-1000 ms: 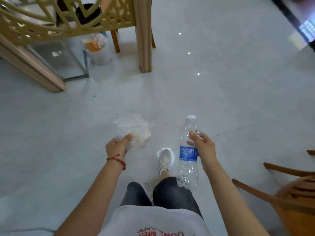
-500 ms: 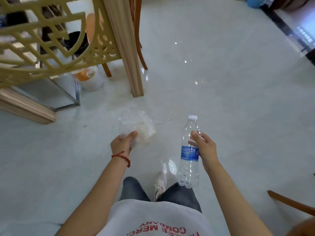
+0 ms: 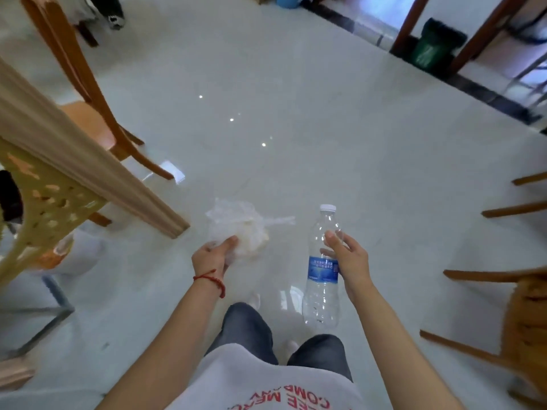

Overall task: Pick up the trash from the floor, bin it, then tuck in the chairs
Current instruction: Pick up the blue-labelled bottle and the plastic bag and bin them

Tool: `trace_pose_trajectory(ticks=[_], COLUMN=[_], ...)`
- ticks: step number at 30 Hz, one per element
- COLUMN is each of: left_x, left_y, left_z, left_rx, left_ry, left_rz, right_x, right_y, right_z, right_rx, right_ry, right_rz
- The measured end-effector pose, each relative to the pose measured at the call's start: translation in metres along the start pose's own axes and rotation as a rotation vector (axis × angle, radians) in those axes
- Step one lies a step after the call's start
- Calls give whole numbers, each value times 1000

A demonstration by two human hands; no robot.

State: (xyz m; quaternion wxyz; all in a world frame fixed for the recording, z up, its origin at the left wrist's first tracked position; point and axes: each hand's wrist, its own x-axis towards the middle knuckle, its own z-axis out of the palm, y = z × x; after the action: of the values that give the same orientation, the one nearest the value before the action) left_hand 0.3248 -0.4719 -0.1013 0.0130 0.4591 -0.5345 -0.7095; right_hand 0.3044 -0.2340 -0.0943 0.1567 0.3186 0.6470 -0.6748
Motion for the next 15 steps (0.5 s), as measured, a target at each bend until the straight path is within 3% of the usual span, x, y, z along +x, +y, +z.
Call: trace_pose_trajectory(ticks=[7, 15], left_x=[49, 60], left_y=[40, 33], left_z=[66, 142], left_rx=[213, 419], left_ry=[-237, -422], left_rz=[4, -22], right_x=[8, 27], right_y=[-9, -12], right_z=[-2, -44], right_rx=[211, 369], right_ry=[241, 452], right_rz=[7, 44])
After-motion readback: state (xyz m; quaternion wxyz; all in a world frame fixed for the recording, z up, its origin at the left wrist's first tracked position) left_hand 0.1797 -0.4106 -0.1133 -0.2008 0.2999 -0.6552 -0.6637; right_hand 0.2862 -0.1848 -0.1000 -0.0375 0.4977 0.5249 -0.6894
